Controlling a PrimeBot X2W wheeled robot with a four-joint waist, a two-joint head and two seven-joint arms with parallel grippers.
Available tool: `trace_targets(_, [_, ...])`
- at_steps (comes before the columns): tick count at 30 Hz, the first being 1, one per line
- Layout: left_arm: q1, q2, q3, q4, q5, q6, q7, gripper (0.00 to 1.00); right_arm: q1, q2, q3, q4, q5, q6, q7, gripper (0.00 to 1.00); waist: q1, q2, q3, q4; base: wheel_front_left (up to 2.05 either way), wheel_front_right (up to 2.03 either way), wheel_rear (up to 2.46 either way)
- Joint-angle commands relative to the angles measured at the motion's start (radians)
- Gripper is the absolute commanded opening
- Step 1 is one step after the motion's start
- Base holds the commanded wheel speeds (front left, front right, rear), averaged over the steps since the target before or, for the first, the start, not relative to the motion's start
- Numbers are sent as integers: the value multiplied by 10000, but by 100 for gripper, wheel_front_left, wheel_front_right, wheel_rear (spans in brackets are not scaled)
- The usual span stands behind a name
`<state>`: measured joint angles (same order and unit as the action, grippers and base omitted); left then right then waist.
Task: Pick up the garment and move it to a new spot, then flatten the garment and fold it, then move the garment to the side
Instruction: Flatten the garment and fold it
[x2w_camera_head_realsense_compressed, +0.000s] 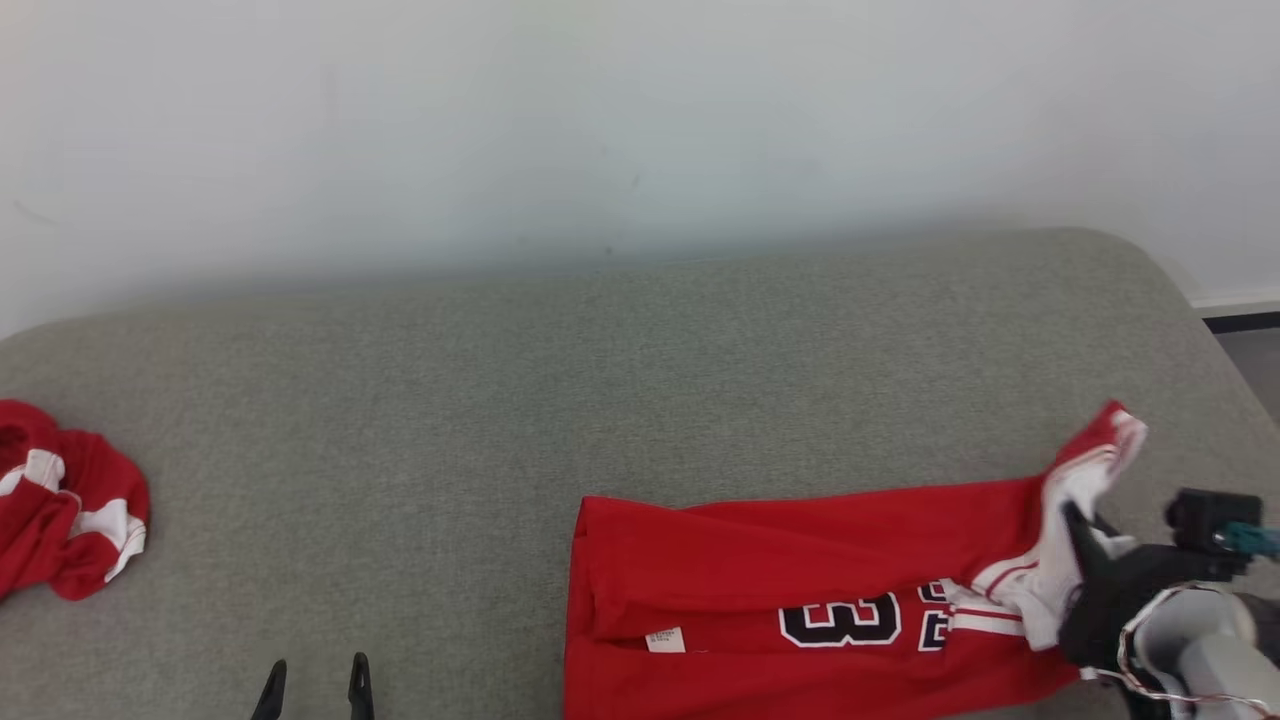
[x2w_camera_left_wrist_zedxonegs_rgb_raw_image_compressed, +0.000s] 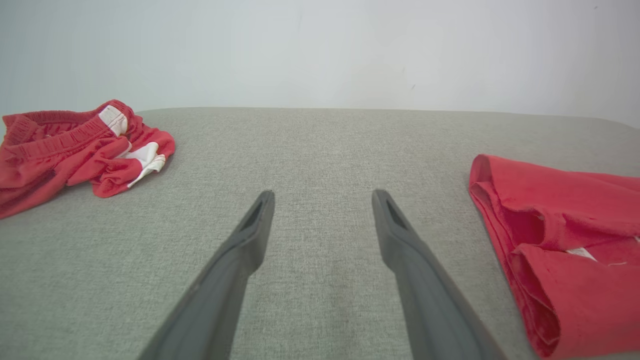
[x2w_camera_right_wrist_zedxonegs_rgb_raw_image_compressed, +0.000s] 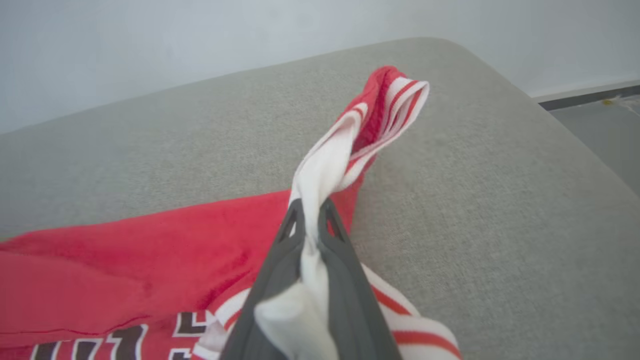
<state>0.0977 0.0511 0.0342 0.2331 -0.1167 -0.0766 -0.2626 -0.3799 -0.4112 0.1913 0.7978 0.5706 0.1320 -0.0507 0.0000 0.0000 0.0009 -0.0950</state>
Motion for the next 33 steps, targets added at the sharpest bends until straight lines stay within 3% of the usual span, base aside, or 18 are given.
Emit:
trace_targets(1, [54, -12, 13, -29, -44, 21, -36, 100, 195, 83, 87, -259, 127, -20, 72, 0, 0, 0, -42, -142, 0, 0, 0])
trace_targets(11, [-86, -13, -132, 59, -114, 4, -36, 100, 1660, 979, 803, -5018, 1311, -18, 1482, 0, 0, 0, -104, 2, 0, 0, 0])
trace_targets(17, [-155, -13, -230, 160, -155, -36, -36, 100, 2214, 1942, 1224, -6394, 803, -18, 2125, 0, 0, 0, -119, 398, 0, 0, 0])
trace_targets(24, [-290, -13, -461, 280, -211, 5, -36, 100, 2147, 2933, 1585, -5935, 38, -18, 2272, 0, 0, 0, -99, 934, 0, 0, 0])
trace_targets(33, [-448, -15, -733, 429, -242, -6, -36, 100, 1329, 3555, 1651, -3536, -236, -18, 1541, 0, 0, 0, 29, 1400, 0, 0, 0])
